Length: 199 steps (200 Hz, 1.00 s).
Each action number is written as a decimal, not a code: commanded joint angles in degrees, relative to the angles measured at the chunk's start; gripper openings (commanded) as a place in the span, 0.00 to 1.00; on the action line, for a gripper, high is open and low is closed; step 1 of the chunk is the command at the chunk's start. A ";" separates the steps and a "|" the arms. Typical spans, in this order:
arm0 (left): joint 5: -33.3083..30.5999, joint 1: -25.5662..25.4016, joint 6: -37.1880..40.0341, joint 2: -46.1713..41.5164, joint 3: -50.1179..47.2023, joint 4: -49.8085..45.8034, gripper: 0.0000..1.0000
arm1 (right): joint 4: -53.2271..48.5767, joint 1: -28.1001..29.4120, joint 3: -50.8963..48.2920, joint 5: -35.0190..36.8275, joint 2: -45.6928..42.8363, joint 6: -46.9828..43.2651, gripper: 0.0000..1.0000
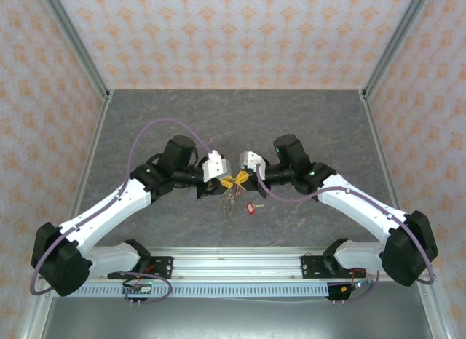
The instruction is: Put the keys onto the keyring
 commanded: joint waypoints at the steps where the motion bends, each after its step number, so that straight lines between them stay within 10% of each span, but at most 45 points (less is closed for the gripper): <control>1: 0.62 -0.49 2.23 1.10 2.07 -2.96 0.24 | -0.25 0.54 2.41 -0.90 0.01 -1.88 0.00; 112: 0.01 -0.58 3.92 2.95 4.64 -4.45 0.21 | 0.64 1.33 2.34 -0.64 -0.49 -1.61 0.00; 169: -0.99 -0.58 3.99 2.55 4.21 -5.07 0.00 | 2.85 1.34 0.55 0.75 -2.16 -0.49 0.00; 199: 0.47 -0.17 -3.22 -0.18 -0.50 6.69 0.00 | 4.18 1.03 -1.85 2.61 -2.14 0.53 0.06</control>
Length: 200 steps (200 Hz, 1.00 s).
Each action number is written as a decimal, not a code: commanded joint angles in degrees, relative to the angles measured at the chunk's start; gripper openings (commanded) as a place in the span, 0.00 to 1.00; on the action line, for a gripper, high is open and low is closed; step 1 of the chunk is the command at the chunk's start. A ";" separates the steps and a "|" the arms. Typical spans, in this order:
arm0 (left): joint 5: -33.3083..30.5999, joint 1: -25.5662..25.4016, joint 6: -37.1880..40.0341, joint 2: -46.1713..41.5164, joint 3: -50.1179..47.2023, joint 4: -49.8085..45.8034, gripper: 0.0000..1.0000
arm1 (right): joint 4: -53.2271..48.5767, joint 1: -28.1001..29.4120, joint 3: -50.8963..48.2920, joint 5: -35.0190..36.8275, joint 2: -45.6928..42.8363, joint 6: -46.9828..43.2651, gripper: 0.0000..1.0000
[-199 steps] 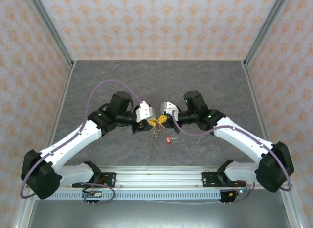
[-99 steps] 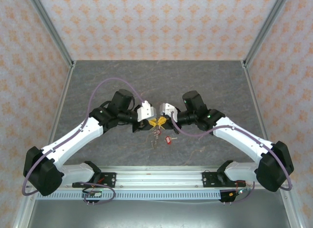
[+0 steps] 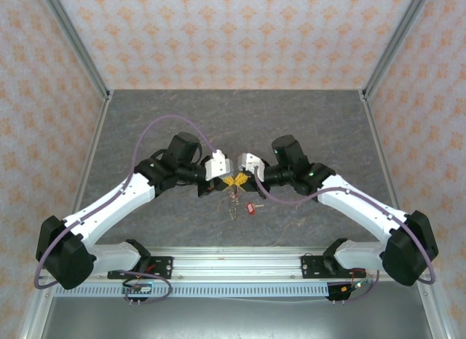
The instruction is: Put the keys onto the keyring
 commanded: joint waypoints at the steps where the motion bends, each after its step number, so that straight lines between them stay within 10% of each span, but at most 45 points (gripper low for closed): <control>1: 0.85 -0.13 -6.02 -2.94 -3.37 10.21 0.00 | 4.79 -0.05 -1.92 0.46 -1.81 1.41 0.06; 81: 6.15 0.12 -17.54 -4.69 -9.90 28.24 0.00 | 16.19 -2.09 -8.16 -3.01 -1.83 8.50 0.13; 200: -1.80 -0.21 -4.62 -3.93 -4.06 6.80 0.23 | 3.52 -2.05 -1.32 -4.31 -1.24 -0.10 0.00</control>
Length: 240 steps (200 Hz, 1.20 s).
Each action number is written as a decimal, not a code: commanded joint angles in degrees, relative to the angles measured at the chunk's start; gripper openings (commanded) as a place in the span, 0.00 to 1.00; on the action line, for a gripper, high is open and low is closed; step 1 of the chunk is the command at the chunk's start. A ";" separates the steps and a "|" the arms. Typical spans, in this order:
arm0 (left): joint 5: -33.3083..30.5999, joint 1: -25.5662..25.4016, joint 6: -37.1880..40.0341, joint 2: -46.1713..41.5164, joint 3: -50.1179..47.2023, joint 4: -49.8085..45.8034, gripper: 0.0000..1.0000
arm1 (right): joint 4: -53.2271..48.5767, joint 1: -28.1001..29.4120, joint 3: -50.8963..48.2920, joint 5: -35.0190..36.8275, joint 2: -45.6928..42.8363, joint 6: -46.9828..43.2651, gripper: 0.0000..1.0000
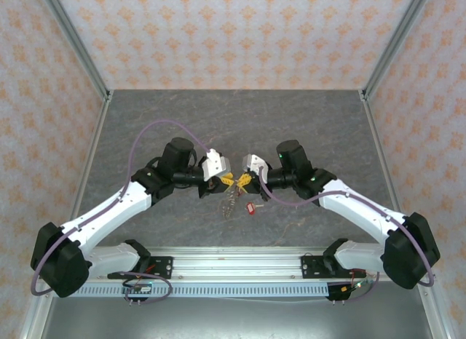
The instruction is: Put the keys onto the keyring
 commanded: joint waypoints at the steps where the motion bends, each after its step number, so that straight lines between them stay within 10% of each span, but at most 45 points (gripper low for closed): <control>1: -1.45 -0.64 2.67 -0.35 2.66 -3.97 0.23 | -2.03 0.03 3.74 -2.03 -0.12 -3.56 0.00; 240: 1.65 -1.00 4.49 2.42 5.66 -5.66 0.20 | -3.43 0.75 7.13 -2.83 2.42 -4.89 0.00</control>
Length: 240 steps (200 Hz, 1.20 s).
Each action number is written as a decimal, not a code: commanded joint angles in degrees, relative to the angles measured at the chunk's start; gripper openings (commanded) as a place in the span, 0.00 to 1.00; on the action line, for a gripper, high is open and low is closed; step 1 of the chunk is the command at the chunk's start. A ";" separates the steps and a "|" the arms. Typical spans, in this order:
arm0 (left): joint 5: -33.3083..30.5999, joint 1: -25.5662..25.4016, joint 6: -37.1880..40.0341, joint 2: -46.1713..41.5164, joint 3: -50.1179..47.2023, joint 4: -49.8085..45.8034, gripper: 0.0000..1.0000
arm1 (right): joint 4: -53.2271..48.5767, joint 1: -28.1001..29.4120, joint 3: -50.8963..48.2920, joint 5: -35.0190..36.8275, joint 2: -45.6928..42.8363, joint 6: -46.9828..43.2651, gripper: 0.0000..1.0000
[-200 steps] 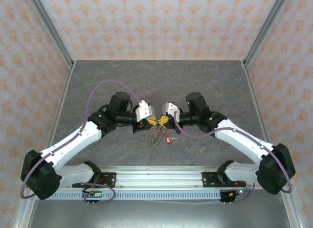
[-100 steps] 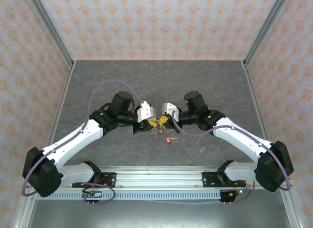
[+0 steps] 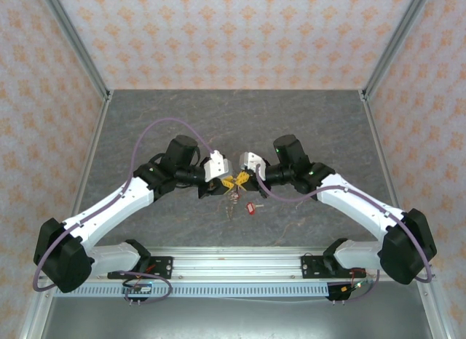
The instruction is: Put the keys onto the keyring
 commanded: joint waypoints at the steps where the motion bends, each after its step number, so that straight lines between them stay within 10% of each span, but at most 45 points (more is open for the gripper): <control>1: 0.55 -0.63 0.52 0.22 2.30 0.60 0.20 | 1.18 0.58 2.84 -2.16 0.03 -1.06 0.00; 123: -1.43 -0.92 2.31 0.78 3.33 -2.77 0.00 | 0.91 1.28 1.44 1.62 -2.01 -1.03 0.00; 240: 9.23 1.63 -11.26 -3.26 -4.51 18.05 0.00 | 13.70 0.11 -6.61 2.10 -4.57 6.91 0.11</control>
